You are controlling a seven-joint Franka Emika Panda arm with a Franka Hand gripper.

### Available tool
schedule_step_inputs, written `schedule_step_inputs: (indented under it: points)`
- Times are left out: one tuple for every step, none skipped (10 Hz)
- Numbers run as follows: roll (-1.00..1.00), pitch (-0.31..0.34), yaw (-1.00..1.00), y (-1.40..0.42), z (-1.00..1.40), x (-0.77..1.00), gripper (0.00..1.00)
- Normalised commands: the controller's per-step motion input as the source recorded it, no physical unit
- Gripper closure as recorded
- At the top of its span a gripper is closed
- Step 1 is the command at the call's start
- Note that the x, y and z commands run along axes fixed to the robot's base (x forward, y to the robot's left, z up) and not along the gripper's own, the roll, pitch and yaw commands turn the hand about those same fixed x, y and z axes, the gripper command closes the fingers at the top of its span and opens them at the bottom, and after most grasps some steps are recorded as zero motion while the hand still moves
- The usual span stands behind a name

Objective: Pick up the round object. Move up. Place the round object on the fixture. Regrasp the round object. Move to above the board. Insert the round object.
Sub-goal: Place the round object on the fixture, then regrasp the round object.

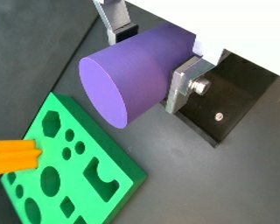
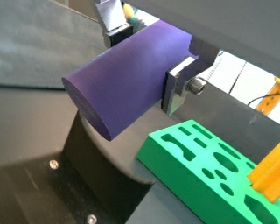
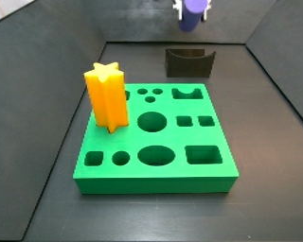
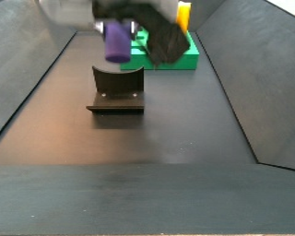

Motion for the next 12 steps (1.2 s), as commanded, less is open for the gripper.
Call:
schedule_step_inputs:
  points:
    - [-0.68,0.145,-0.14,0.14,-1.0,0.17,1.0]
    - [-0.45,0.109,-0.16,0.14,-1.0,0.17,1.0]
    - [-0.3,0.082,-0.17,0.14,-1.0,0.18,1.0]
    - [-0.19,0.048,-0.17,0.14,-1.0,0.19,1.0]
    - [-0.16,0.019,-0.15,0.11,-0.76,0.16,1.0]
    - [-0.15,0.001,-0.14,0.09,-0.57,0.13,1.0]
    - [-0.15,-0.01,-0.13,0.08,-0.45,0.11,1.0]
    - [-0.14,-0.032,-0.1,0.06,-0.21,0.1,1.0]
    - [-0.11,-0.031,-0.09,0.05,-0.17,0.06,1.0]
    - [0.0,0.0,0.0,-0.5,-0.17,0.0,1.0]
    - [0.0,0.0,0.0,0.0,0.0,0.0,0.0]
    - [0.06,-0.01,0.0,0.0,1.0,0.0,0.0]
